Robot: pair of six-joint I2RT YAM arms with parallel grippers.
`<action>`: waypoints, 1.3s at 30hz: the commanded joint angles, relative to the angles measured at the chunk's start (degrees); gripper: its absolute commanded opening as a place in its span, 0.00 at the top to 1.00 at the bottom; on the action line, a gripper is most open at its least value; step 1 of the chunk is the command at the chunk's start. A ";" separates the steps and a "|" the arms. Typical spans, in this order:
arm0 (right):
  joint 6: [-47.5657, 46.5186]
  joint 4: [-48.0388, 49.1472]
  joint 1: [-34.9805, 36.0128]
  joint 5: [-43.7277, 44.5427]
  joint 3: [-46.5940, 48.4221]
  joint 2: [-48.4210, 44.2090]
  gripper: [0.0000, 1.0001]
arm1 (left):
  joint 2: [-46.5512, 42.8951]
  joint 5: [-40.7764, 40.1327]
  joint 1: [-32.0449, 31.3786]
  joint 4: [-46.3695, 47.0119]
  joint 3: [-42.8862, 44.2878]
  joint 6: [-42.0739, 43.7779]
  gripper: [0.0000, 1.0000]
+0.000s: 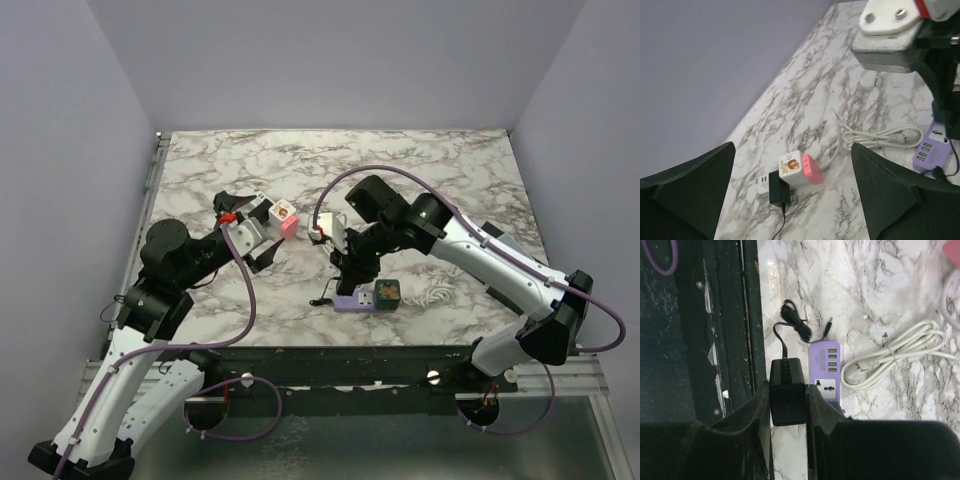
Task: Insert the plug
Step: Insert the plug into the socket.
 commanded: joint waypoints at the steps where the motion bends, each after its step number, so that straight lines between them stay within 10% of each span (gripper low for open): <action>1: 1.12 -3.84 1.10 5.65 0.54 1.59 0.99 | -0.50 -12.15 -0.12 0.11 -2.35 -0.15 0.01; 39: 4.49 11.91 5.80 27.85 -17.81 2.88 1.00 | 1.00 -11.50 -0.11 -0.51 -5.66 -6.39 0.01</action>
